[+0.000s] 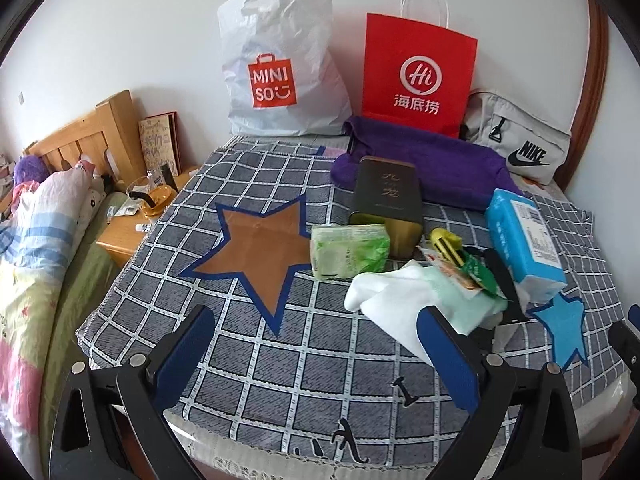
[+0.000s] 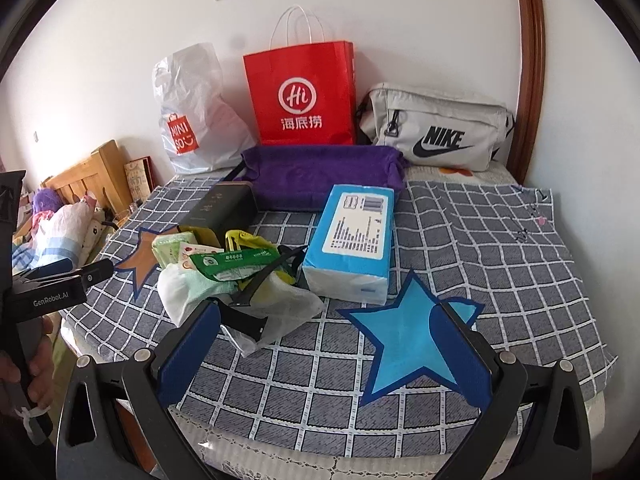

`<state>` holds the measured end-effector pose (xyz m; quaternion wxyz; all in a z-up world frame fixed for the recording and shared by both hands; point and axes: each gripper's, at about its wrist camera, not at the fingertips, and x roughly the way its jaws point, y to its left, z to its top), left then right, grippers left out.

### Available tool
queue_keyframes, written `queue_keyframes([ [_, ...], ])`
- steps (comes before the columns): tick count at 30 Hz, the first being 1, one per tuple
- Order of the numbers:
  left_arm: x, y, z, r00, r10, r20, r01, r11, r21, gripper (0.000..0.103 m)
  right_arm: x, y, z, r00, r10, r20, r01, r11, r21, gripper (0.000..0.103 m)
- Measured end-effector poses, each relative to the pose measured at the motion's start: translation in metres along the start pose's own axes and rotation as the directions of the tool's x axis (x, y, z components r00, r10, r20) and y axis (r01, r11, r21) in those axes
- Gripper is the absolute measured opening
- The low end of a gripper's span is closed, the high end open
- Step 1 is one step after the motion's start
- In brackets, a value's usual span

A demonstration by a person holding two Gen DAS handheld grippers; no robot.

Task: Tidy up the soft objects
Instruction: 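Grasp the green-and-white wipes packet with the left tool while the right tool approaches the black watch strap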

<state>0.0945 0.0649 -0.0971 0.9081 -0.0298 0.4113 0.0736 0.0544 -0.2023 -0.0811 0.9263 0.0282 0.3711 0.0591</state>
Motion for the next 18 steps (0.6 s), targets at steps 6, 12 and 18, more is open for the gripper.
queue_keyframes([
  [6,0.038,0.005,0.008,0.998,-0.033,-0.054,0.032,0.999,-0.030,0.101,0.039,-0.001,-0.006,0.997,-0.003,-0.077,0.005,1.000,0.019,0.103],
  [12,0.065,-0.003,0.026,0.996,-0.050,-0.068,0.049,0.999,-0.023,0.101,0.061,0.001,-0.006,0.992,0.021,-0.123,-0.015,0.999,0.048,0.103],
  [18,0.093,-0.014,0.038,0.993,-0.064,-0.103,0.063,0.998,-0.015,0.101,0.066,0.004,-0.005,0.991,0.045,-0.129,-0.036,0.997,0.071,0.103],
])
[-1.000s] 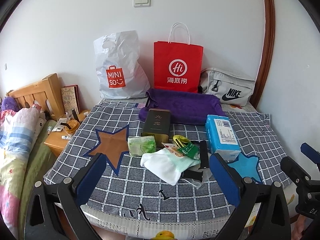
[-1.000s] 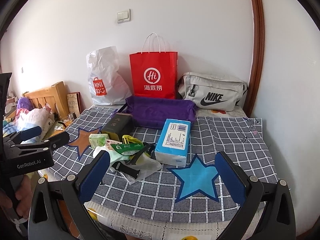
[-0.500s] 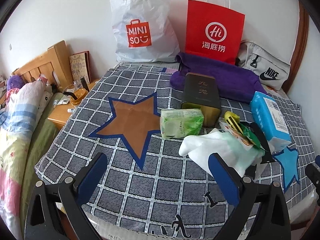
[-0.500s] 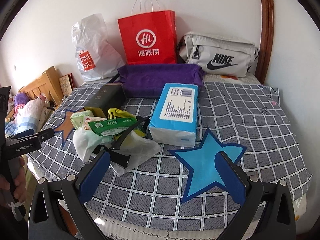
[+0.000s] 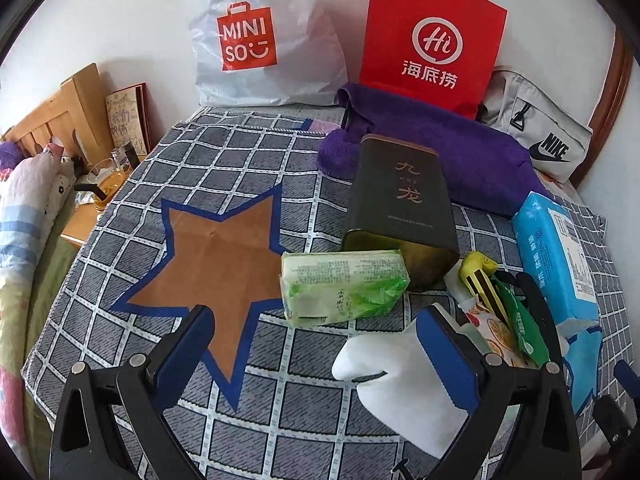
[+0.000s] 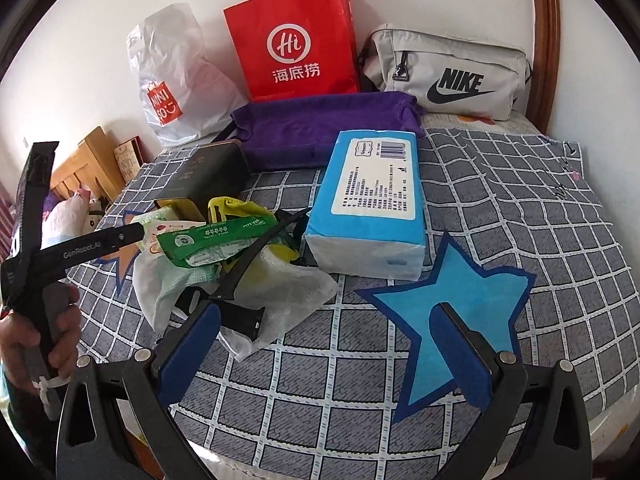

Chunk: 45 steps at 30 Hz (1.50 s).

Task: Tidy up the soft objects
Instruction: 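Grasp the green-and-white wipes packet with the left tool while the right tool approaches the black watch strap, then close the right tool on the black watch strap and lift it while the left tool holds the packet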

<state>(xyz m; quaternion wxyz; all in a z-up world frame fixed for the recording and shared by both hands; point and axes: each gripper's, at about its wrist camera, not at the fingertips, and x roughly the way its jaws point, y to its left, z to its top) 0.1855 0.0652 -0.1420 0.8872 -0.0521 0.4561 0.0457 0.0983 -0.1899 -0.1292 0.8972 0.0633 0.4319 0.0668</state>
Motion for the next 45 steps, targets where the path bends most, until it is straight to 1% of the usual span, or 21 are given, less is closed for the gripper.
queue_keyframes([
  [5,0.015,-0.005,0.008,0.999,-0.037,-0.020,0.037,0.999,-0.010,0.101,0.009,0.005,0.008,0.999,0.031,-0.008,-0.031,1.000,0.000,0.101],
  [7,0.021,-0.007,0.012,0.999,-0.030,-0.021,0.030,1.000,-0.006,0.101,0.013,0.008,0.011,0.999,0.032,-0.007,-0.032,0.999,0.000,0.099],
  [10,0.032,-0.008,0.016,0.999,0.018,-0.034,-0.018,1.000,0.002,0.101,0.021,0.015,0.015,0.998,0.063,-0.015,-0.063,0.998,-0.003,0.093],
  [12,0.035,-0.004,0.018,0.999,-0.008,-0.036,0.007,1.000,-0.011,0.101,0.028,0.019,0.016,0.997,0.077,-0.032,-0.077,0.997,-0.011,0.091],
  [14,0.036,0.000,0.020,0.999,-0.030,-0.037,0.029,0.999,-0.030,0.093,0.034,0.024,0.015,0.995,0.087,-0.047,-0.088,0.996,-0.024,0.085],
  [15,0.036,0.000,0.020,0.998,-0.047,-0.038,0.046,0.998,-0.034,0.092,0.037,0.025,0.016,0.994,0.090,-0.057,-0.092,0.995,-0.028,0.081],
  [17,0.036,0.000,0.021,0.997,-0.067,-0.039,0.066,0.997,-0.034,0.083,0.043,0.028,0.016,0.992,0.099,-0.073,-0.101,0.995,-0.024,0.075],
  [18,0.036,0.000,0.021,0.997,-0.073,-0.038,0.072,0.997,-0.031,0.080,0.046,0.029,0.016,0.991,0.106,-0.078,-0.108,0.994,-0.022,0.069],
  [19,0.036,-0.002,0.021,0.996,-0.081,-0.036,0.080,0.996,-0.025,0.075,0.049,0.029,0.016,0.990,0.113,-0.085,-0.115,0.993,-0.019,0.063],
  [20,0.036,-0.003,0.021,0.996,-0.078,-0.035,0.077,0.997,-0.019,0.074,0.051,0.030,0.017,0.989,0.119,-0.091,-0.121,0.992,-0.017,0.060],
  [23,0.036,-0.005,0.021,0.997,-0.072,-0.028,0.072,0.997,-0.011,0.073,0.055,0.033,0.016,0.985,0.138,-0.101,-0.142,0.990,-0.028,0.043],
  [24,0.036,-0.004,0.021,0.997,-0.075,-0.027,0.075,0.997,-0.012,0.073,0.056,0.035,0.016,0.983,0.151,-0.105,-0.156,0.987,-0.037,0.031],
  [25,0.036,-0.003,0.021,0.997,-0.078,-0.027,0.077,0.997,-0.013,0.072,0.057,0.036,0.015,0.980,0.163,-0.110,-0.169,0.985,-0.042,0.016],
  [27,0.034,-0.002,0.020,0.997,-0.078,-0.024,0.077,0.997,-0.012,0.072,0.058,0.037,0.013,0.978,0.175,-0.113,-0.181,0.982,-0.050,0.012],
  [28,0.032,-0.002,0.019,0.997,-0.070,-0.021,0.070,0.998,-0.009,0.071,0.056,0.036,0.012,0.979,0.176,-0.101,-0.182,0.982,-0.055,0.008],
  [31,0.027,0.001,0.016,0.999,-0.049,-0.009,0.049,0.999,-0.004,0.071,0.043,0.035,0.010,0.983,0.170,-0.065,-0.175,0.981,-0.078,0.006],
  [35,0.019,0.005,0.015,0.999,-0.032,0.010,0.032,0.999,-0.006,0.071,0.027,0.030,0.006,0.983,0.176,-0.041,-0.180,0.979,-0.092,0.005],
  [40,0.006,0.013,0.011,1.000,0.001,0.030,-0.001,1.000,-0.013,0.071,0.004,0.016,-0.003,0.987,0.158,-0.018,-0.159,0.983,-0.095,0.001],
  [43,0.000,0.018,0.008,0.999,0.015,0.031,-0.015,1.000,-0.023,0.071,-0.014,0.005,-0.010,0.991,0.134,0.005,-0.133,0.987,-0.096,0.001],
  [45,-0.001,0.021,0.005,0.999,0.018,0.027,-0.018,0.999,-0.028,0.071,-0.020,-0.004,-0.015,0.995,0.101,0.009,-0.100,0.990,-0.099,0.001],
])
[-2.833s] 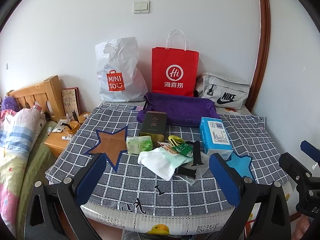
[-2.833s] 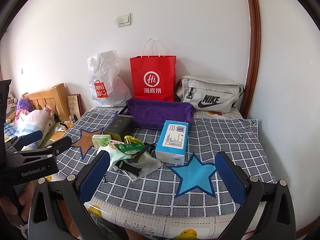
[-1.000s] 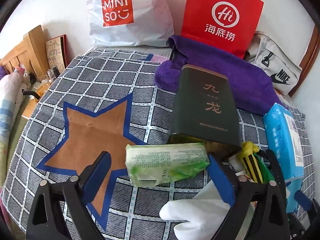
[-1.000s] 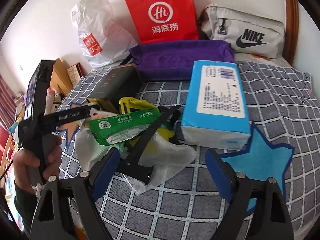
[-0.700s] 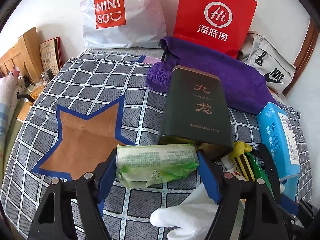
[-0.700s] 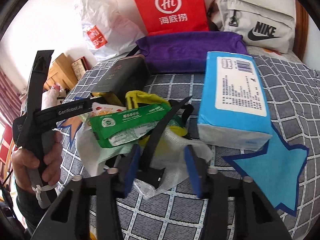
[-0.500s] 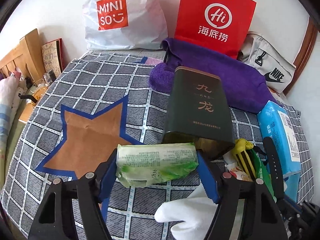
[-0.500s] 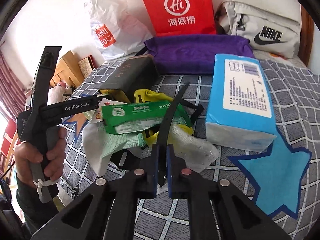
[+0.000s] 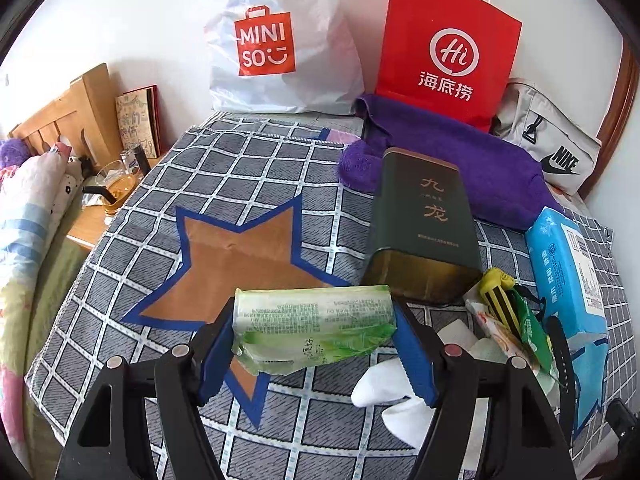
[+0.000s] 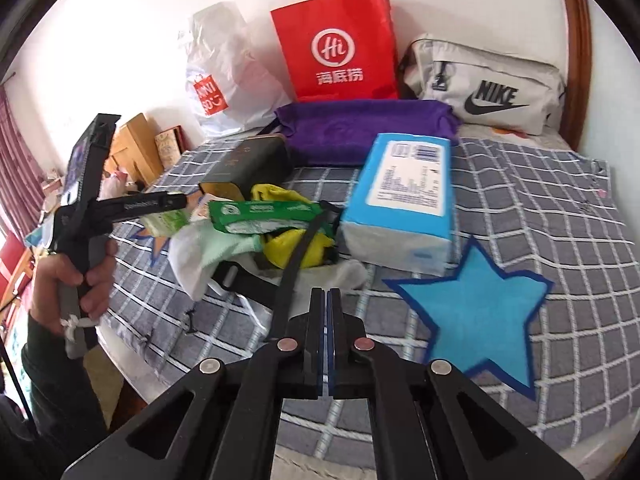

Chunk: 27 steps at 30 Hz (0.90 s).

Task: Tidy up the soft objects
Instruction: 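Close the right tool on the black watch strap and lift it while the left tool holds the packet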

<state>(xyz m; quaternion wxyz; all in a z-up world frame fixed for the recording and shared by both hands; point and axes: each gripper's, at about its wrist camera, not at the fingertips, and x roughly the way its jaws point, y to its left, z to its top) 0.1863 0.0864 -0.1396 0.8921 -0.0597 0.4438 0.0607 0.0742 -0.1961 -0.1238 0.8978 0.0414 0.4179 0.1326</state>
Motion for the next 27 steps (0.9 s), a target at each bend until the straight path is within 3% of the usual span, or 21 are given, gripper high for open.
queue_keyframes([
  [5,-0.001,0.000,-0.007,1.000,-0.003,-0.018,0.003,1.000,-0.011,0.071,0.002,-0.009,-0.005,0.999,0.034,-0.021,-0.033,0.998,0.048,0.007],
  [6,-0.001,-0.001,-0.009,1.000,-0.001,-0.024,0.001,1.000,-0.007,0.071,0.005,-0.006,-0.004,0.998,0.052,-0.019,-0.051,0.998,0.046,0.015],
  [7,-0.002,-0.002,-0.010,1.000,0.001,-0.026,-0.001,1.000,-0.003,0.071,0.011,-0.002,-0.002,0.998,0.059,-0.027,-0.058,0.997,0.043,0.031],
  [9,-0.005,-0.001,-0.013,1.000,0.002,-0.024,-0.002,1.000,0.003,0.071,0.020,0.007,0.000,0.998,0.048,-0.034,-0.048,0.999,0.020,0.046],
  [15,-0.009,0.009,-0.015,1.000,0.001,-0.027,-0.001,1.000,-0.019,0.071,0.052,0.030,-0.003,0.995,0.042,-0.086,-0.044,0.999,-0.021,0.046],
  [20,-0.011,0.016,-0.016,1.000,-0.010,-0.023,0.010,1.000,-0.024,0.071,0.079,0.040,-0.010,0.987,-0.081,-0.137,0.070,0.994,-0.079,0.046],
  [22,-0.010,0.018,-0.016,1.000,-0.014,-0.024,0.014,1.000,-0.026,0.071,0.080,0.042,-0.009,0.990,-0.088,-0.114,0.078,0.993,-0.085,0.046],
  [27,-0.005,0.020,-0.016,0.999,-0.023,-0.037,0.022,0.999,-0.025,0.071,0.075,0.042,-0.002,0.988,-0.097,-0.121,0.083,0.989,-0.120,0.026],
])
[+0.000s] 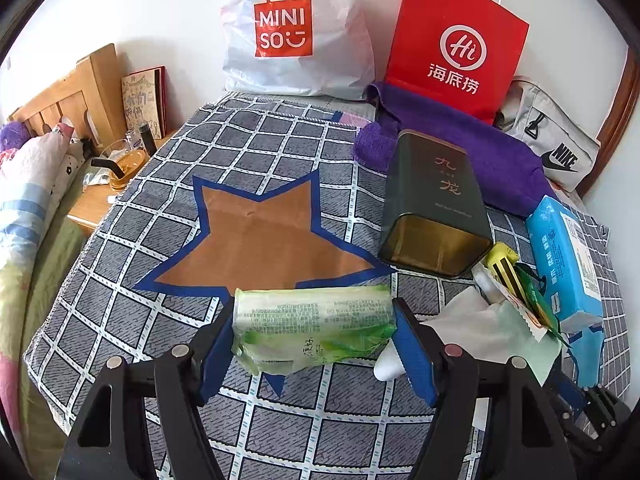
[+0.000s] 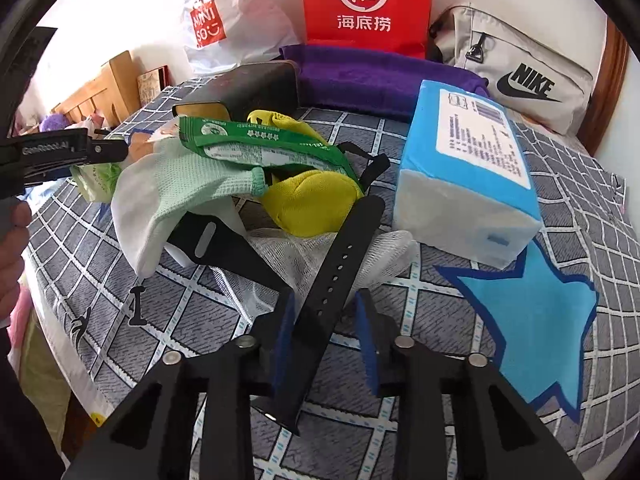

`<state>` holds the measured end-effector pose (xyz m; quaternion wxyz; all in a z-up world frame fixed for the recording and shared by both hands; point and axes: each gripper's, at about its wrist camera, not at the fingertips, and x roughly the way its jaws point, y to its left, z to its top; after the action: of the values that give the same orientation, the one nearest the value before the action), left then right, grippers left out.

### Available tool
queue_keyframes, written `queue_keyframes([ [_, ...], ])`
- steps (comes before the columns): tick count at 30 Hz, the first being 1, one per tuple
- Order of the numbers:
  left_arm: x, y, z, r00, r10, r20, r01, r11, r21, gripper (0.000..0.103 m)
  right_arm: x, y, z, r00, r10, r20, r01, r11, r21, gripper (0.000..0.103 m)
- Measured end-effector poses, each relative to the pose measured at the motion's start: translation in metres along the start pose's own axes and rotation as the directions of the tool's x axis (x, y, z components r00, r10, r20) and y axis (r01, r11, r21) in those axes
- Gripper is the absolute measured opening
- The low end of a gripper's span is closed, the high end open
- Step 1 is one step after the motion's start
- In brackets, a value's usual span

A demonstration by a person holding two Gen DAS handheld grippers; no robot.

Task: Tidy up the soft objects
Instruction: 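Close the right tool on the black watch strap and lift it while the left tool holds the packet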

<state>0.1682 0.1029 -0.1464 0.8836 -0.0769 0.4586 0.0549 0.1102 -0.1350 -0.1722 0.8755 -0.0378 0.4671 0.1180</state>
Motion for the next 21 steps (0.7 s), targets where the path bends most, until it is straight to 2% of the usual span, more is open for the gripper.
queue_keyframes([
  [9,0.008,-0.002,-0.003,1.000,-0.007,-0.016,0.007,1.000,0.005,0.071,-0.035,-0.028,-0.011,0.999,0.033,-0.014,-0.032,0.999,0.031,0.023],
  [15,0.009,-0.003,-0.004,1.000,-0.004,-0.022,0.004,1.000,0.004,0.071,-0.036,-0.043,-0.021,0.999,0.017,-0.038,-0.014,0.998,0.065,0.024],
  [21,0.006,-0.007,-0.006,1.000,0.009,-0.029,-0.009,1.000,0.012,0.071,-0.030,-0.041,-0.016,0.998,0.069,-0.008,-0.068,0.995,0.075,0.024],
])
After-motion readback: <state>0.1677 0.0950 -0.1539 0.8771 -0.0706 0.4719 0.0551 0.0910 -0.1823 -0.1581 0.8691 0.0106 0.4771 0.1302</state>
